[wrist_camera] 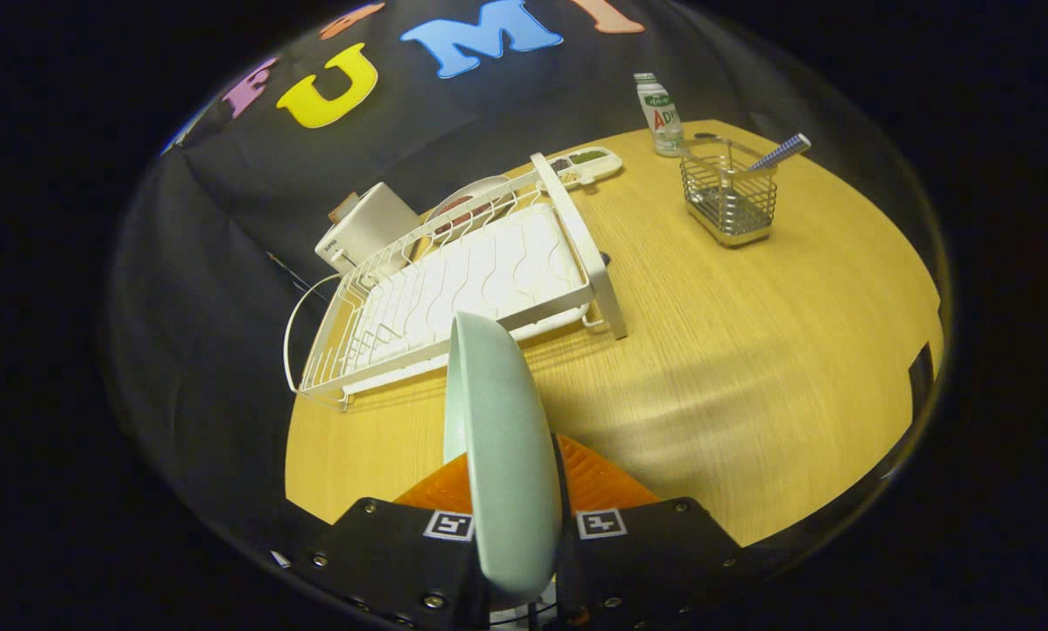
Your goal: Take the plate from the dish rack, then take the spoon from the basket and place it into the plate.
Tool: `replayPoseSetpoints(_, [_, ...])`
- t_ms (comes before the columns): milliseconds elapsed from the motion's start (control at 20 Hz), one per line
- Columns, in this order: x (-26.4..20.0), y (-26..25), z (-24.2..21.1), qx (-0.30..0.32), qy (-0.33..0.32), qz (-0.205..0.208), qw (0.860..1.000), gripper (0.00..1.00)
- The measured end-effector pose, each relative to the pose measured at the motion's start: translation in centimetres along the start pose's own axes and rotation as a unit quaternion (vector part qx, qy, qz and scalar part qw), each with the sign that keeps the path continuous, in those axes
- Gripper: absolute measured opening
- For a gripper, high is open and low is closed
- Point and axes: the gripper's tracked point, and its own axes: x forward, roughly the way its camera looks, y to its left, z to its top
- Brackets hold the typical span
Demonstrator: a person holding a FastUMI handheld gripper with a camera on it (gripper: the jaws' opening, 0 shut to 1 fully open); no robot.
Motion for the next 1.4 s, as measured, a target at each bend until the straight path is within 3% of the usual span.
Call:
replayPoseSetpoints(400, [3.6, 1.3, -2.8, 0.131, 0.064, 0.085, 0.986, 0.29])
replayPoseSetpoints(450, [3.8, 1.0, -3.1, 0.135, 0.068, 0.077, 0.986, 0.29])
replayPoseSetpoints(500, [4.2, -0.1, -3.4, 0.130, 0.075, 0.054, 0.987, 0.34])
replayPoseSetpoints(600, [3.8, -0.2, -3.2, 0.121, 0.069, 0.052, 0.989, 0.48])
replayPoseSetpoints(800, [3.7, -0.4, -2.8, 0.079, 0.059, 0.033, 0.995, 0.55])
replayPoseSetpoints(850, [3.6, -0.2, -2.8, 0.075, 0.055, 0.030, 0.995, 0.60])
replayPoseSetpoints(900, [3.4, -0.4, -2.7, 0.071, 0.052, 0.024, 0.996, 0.75])
replayPoseSetpoints(1100, [3.1, -0.8, -2.0, 0.065, 0.036, 0.013, 0.997, 0.84])
replayPoseSetpoints(1400, [0.5, -3.3, 2.6, 0.043, -0.060, -0.008, 0.997, 0.84])
